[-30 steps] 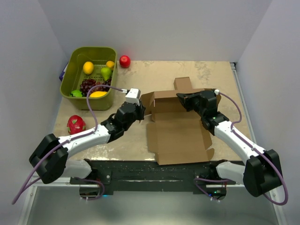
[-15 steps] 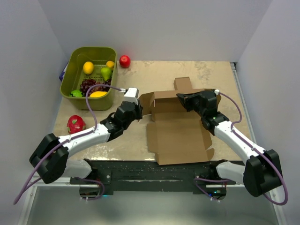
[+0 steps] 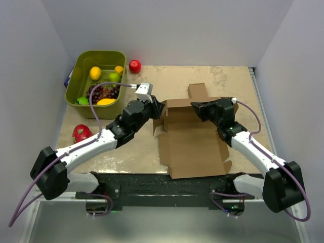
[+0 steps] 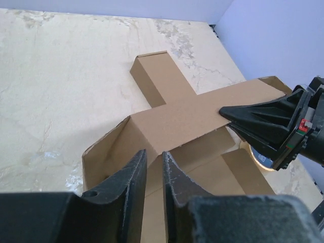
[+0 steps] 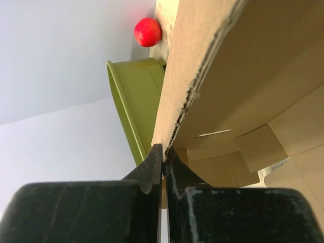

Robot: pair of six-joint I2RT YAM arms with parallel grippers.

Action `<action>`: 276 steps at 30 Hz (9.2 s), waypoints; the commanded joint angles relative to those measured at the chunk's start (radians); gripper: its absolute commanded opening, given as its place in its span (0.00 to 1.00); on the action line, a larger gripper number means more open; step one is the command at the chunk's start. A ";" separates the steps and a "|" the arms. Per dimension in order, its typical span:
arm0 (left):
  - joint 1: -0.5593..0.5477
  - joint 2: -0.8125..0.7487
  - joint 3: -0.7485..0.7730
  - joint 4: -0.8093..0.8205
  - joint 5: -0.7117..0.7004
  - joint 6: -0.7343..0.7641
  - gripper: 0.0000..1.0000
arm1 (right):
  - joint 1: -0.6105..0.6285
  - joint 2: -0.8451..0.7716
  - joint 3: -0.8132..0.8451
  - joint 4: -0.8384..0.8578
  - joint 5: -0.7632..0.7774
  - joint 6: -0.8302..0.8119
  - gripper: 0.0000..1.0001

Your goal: Fold the paper box

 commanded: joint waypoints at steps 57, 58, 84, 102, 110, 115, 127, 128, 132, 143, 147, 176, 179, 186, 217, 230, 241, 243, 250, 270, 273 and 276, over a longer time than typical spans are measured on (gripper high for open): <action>-0.184 0.040 -0.019 -0.003 -0.102 0.088 0.42 | -0.006 -0.045 -0.044 -0.008 0.024 -0.007 0.00; -0.186 0.049 -0.039 0.014 -0.076 0.079 0.41 | -0.006 -0.051 -0.044 -0.010 0.029 -0.010 0.00; -0.057 0.210 -0.190 0.195 -0.114 0.042 0.20 | -0.007 -0.074 -0.039 -0.045 0.039 -0.028 0.00; -0.022 0.421 -0.070 0.259 -0.163 -0.052 0.15 | -0.007 -0.063 -0.034 -0.048 0.029 -0.036 0.00; -0.023 0.455 -0.081 0.325 -0.107 -0.082 0.14 | -0.006 -0.054 -0.033 -0.050 0.019 -0.037 0.00; -0.025 0.494 -0.082 0.367 -0.055 -0.110 0.13 | -0.006 -0.048 -0.039 -0.047 0.015 -0.036 0.00; -0.063 0.575 -0.072 0.428 -0.033 -0.139 0.12 | -0.006 -0.040 -0.053 -0.041 0.013 -0.033 0.00; -0.068 0.584 -0.068 0.428 -0.034 -0.137 0.12 | -0.004 -0.039 -0.053 -0.039 0.013 -0.033 0.00; -0.078 0.599 -0.078 0.433 -0.033 -0.150 0.11 | -0.006 -0.043 -0.054 -0.042 0.015 -0.031 0.00; -0.074 0.238 -0.212 0.367 -0.033 0.007 0.46 | -0.006 -0.047 -0.064 -0.030 0.021 -0.025 0.00; -0.072 0.083 -0.282 0.317 0.037 0.091 0.62 | -0.007 -0.047 -0.071 -0.021 0.021 -0.023 0.00; 0.084 -0.045 -0.245 0.164 0.108 0.129 0.56 | -0.006 -0.050 -0.073 -0.021 0.013 -0.025 0.00; 0.084 0.019 -0.202 0.181 0.114 0.136 0.56 | -0.006 -0.048 -0.073 -0.021 0.019 -0.028 0.00; 0.083 0.125 -0.115 0.132 0.056 0.139 0.25 | -0.006 -0.033 -0.073 -0.019 0.019 -0.030 0.00; -0.089 0.161 0.076 -0.144 -0.082 0.013 0.34 | -0.006 -0.010 -0.126 0.018 0.076 -0.069 0.00; -0.219 0.068 -0.248 -0.049 -0.197 -0.151 0.57 | -0.006 -0.017 -0.134 0.025 0.065 -0.066 0.00; -0.278 0.237 -0.197 -0.164 -0.301 -0.177 0.34 | -0.004 -0.011 -0.145 0.030 0.050 -0.060 0.00; -0.301 0.267 -0.194 -0.175 -0.315 -0.177 0.31 | -0.006 -0.010 -0.146 0.030 0.050 -0.060 0.00; -0.362 0.385 -0.099 -0.345 -0.441 -0.162 0.26 | -0.004 -0.005 -0.151 0.036 0.042 -0.054 0.00; -0.319 0.090 -0.030 -0.308 -0.352 -0.015 0.58 | -0.006 -0.022 -0.151 0.027 0.044 -0.056 0.00; -0.272 0.107 -0.010 -0.305 -0.327 0.017 0.55 | -0.004 -0.020 -0.151 0.030 0.039 -0.054 0.00; -0.250 0.132 0.016 -0.282 -0.292 0.054 0.54 | -0.006 -0.022 -0.149 0.030 0.042 -0.054 0.00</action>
